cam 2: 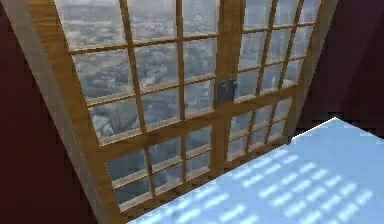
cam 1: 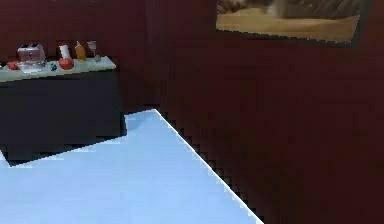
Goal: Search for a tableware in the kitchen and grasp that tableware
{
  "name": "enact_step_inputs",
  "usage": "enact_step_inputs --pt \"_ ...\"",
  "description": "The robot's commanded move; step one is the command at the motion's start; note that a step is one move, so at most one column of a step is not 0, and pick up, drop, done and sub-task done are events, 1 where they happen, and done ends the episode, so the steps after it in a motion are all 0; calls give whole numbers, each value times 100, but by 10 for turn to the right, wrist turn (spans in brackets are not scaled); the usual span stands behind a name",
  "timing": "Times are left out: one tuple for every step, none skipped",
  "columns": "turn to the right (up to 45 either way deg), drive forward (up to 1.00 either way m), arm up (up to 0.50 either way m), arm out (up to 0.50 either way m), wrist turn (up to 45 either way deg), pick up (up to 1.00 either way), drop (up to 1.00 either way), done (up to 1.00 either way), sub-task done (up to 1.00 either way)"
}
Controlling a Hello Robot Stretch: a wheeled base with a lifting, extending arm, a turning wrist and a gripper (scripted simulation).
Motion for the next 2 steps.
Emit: enact_step_inputs --pt "-330 0 0 0 0 0 0 0 0" --pt "0 100 0 0 0 0 0 0 0"
